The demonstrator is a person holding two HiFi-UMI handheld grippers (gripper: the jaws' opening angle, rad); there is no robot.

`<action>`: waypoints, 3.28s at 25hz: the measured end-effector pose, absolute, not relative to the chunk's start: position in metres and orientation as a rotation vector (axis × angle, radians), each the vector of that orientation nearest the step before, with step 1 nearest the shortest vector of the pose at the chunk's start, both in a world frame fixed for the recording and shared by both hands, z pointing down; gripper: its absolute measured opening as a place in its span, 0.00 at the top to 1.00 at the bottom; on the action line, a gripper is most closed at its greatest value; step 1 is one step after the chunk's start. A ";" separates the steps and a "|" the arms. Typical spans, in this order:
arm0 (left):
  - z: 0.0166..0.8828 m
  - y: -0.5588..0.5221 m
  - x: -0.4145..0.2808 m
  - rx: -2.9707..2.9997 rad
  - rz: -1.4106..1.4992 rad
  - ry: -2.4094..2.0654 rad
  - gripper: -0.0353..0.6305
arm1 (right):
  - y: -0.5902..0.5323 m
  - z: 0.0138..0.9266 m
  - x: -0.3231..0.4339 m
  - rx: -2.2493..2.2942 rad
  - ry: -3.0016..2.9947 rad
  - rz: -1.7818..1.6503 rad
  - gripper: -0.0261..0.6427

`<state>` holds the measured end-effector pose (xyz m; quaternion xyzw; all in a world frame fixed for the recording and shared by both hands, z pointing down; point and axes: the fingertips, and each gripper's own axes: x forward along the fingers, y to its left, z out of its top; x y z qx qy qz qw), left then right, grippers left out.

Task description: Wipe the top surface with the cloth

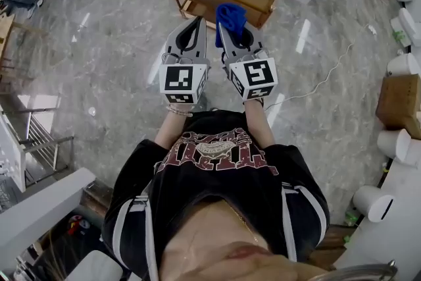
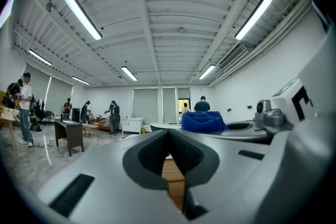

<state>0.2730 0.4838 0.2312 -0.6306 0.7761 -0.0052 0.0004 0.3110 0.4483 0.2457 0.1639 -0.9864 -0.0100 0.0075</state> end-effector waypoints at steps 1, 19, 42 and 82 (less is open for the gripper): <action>0.231 0.478 0.267 -1.983 -0.013 2.434 0.87 | 0.444 0.246 0.305 0.516 -3.085 -0.033 0.88; 0.233 0.398 0.144 -2.047 -0.014 2.407 0.87 | 0.372 0.242 0.177 0.543 -3.079 -0.037 0.88; 0.240 0.337 0.044 -2.101 -0.037 2.406 0.87 | 0.312 0.254 0.077 0.577 -3.042 -0.002 0.88; 0.251 0.101 -0.063 -2.023 -0.036 2.517 0.87 | 0.078 0.260 -0.037 0.446 -3.055 0.053 0.88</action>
